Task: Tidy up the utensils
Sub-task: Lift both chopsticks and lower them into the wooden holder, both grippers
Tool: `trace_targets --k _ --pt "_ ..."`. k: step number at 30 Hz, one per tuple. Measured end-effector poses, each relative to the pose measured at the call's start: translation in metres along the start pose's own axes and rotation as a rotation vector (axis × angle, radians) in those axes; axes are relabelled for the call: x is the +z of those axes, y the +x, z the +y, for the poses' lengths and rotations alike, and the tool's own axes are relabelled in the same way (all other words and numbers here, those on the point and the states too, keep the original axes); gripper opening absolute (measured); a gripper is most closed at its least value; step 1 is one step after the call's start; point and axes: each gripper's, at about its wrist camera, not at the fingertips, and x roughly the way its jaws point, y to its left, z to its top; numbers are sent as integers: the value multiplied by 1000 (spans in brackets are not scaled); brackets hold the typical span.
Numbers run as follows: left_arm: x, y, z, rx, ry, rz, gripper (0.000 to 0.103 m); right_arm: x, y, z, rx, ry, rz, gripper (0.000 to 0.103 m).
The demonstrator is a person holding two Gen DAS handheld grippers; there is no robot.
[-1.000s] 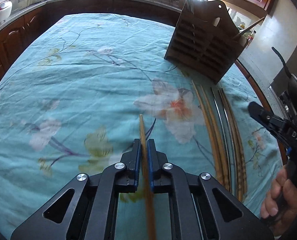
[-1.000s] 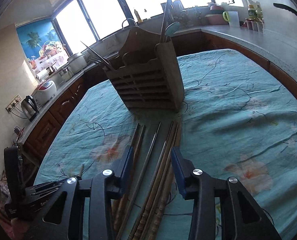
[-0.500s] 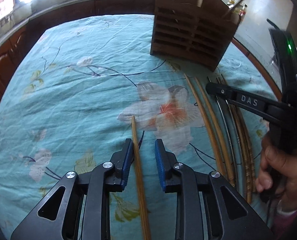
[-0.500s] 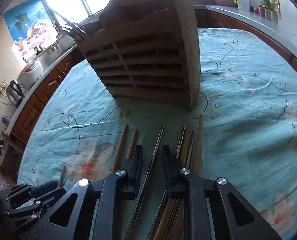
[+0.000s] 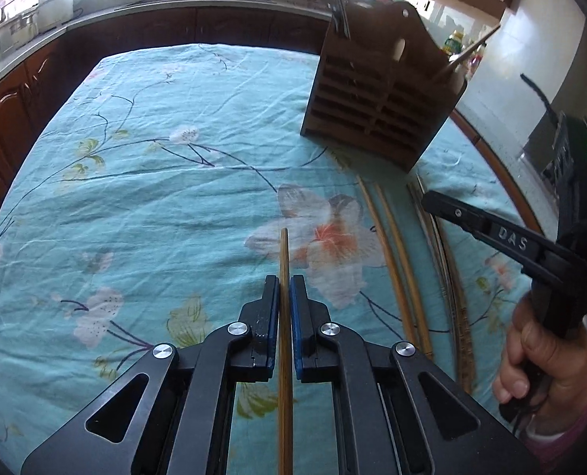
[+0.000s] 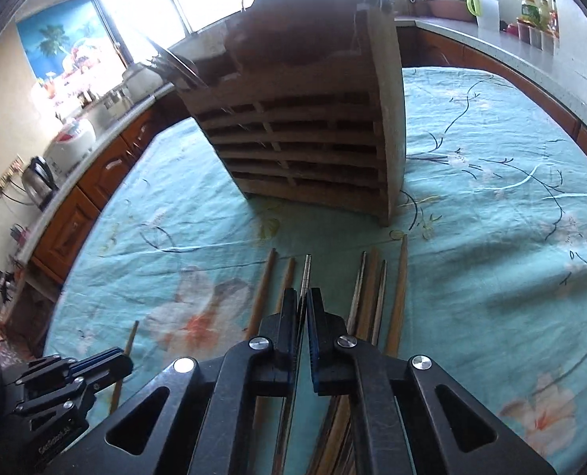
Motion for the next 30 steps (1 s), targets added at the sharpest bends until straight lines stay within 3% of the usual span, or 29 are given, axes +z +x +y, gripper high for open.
trace_targets --k 10,18,30 --pt "3 -66 1 -96 -43 -113 5 -6 -77 11 126 22 -136 4" --pt "19 -114 -5 -156 -44 -234 5 -1 -128 21 148 2 -259 4" --pt "44 -133 -19 -169 -29 -318 5 27 -163 17 147 -4 -378 4"
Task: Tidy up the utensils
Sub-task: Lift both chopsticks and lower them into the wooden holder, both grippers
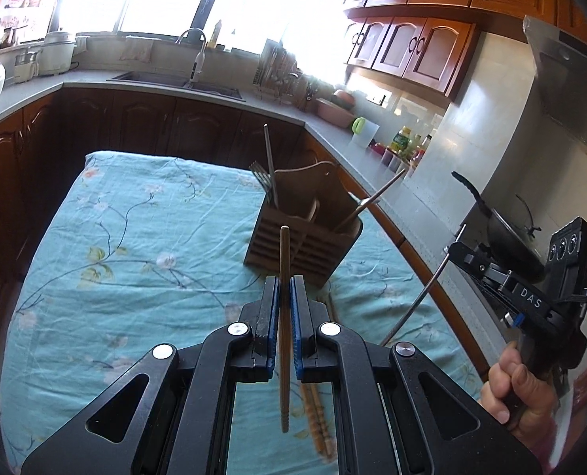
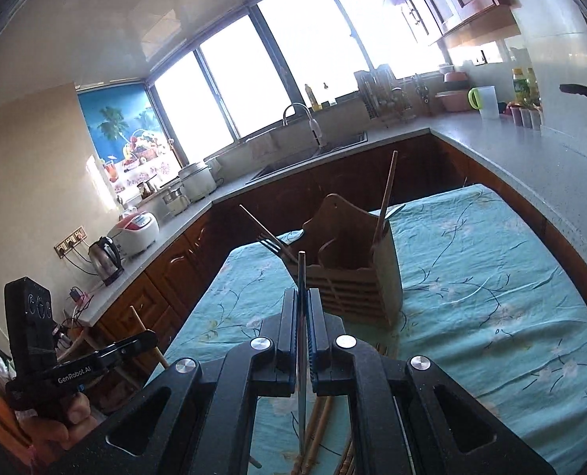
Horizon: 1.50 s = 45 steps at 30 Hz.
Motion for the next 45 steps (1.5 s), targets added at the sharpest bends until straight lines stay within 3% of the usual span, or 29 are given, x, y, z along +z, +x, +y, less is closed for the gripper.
trace_targets --k 14,26,30,39,45 --pt "53 6 -18 16 36 -127 5 38 0 -17 -54 8 -123 4" --pt "141 27 -39 13 41 -302 5 107 13 -15 -132 -40 -312 4" --pt "161 52 -45 61 57 -328 5 123 30 -16 -161 -63 -346 4" --pt "145 117 -30 129 30 -326 5 101 72 -30 -200 -77 -309 4" --pt "116 138 -18 132 3 -254 5 75 85 -42 -192 -64 -258 4"
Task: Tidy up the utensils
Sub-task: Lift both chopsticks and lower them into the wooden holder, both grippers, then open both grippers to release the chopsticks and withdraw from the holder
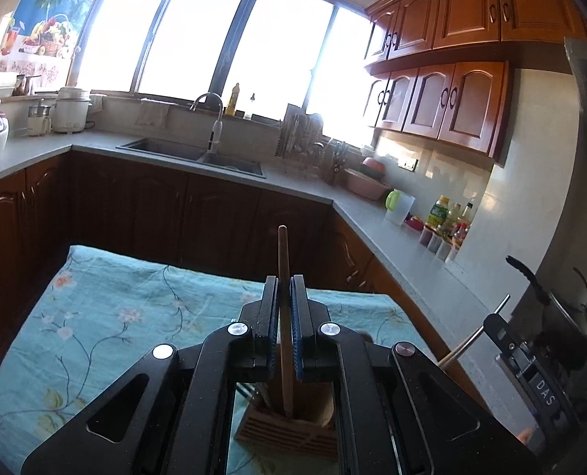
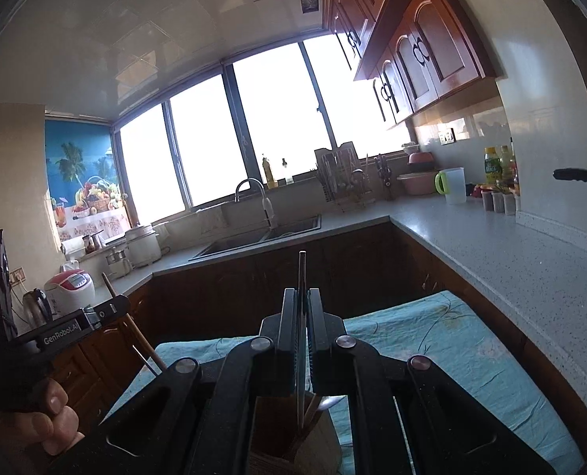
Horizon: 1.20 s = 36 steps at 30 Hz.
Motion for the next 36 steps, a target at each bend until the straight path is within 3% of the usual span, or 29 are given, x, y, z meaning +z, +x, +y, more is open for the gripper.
trace_targets --k 10,22,26,28,29,30,32,34,36 --pt "-24 12 -1 -13 22 92 6 -27 12 -6 2 21 110 4" --pt "-21 13 0 -5 28 112 6 -25 15 -10 2 35 128 5" --pt "-20 11 3 -21 3 132 11 -26 13 -12 9 49 135 12" --pt "-19 4 5 -31 -8 124 30 -26 6 -12 12 55 118 25" --pt "-18 -2 5 -35 -17 111 37 -24 0 -12 16 59 104 40" --pt "-17 -10 5 -38 -24 89 45 -22 -5 -12 16 64 90 47" --pt "-14 -24 5 -44 -25 54 46 -18 -16 -14 18 75 67 53" --pt "-13 -39 7 -40 -29 33 58 -16 -28 -17 35 97 46 71" --pt "-16 -54 11 -25 -40 15 71 -17 -42 -21 49 127 13 98"
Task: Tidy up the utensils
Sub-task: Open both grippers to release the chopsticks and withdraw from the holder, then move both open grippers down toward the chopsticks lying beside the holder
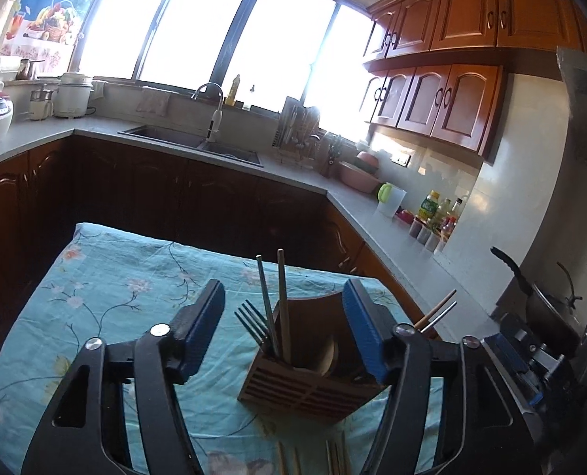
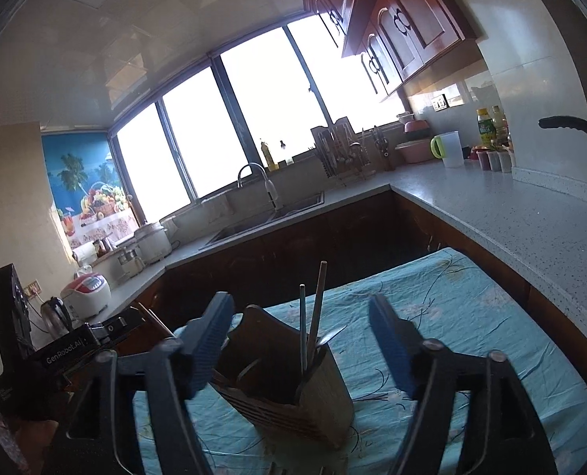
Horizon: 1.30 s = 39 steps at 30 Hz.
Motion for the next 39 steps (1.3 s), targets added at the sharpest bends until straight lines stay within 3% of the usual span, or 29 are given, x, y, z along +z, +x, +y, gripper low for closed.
trace_targets --k 3,6,15,25,39 --pt "-13 -17 10 31 -26 7 84 -6 -19 -3 0 5 -12 102" --pt "-37 -28 20 56 -41 44 88 -18 -33 -7 -10 11 13 102" --pt "-100 -52 42 114 -70 165 88 -60 -66 -28 -66 43 111 102" --pt "-136 -67 46 161 -40 231 88 -99 -94 -34 -122 23 155 102" --pt "-161 -52 37 155 8 344 88 -121 -79 -32 -125 13 247 102"
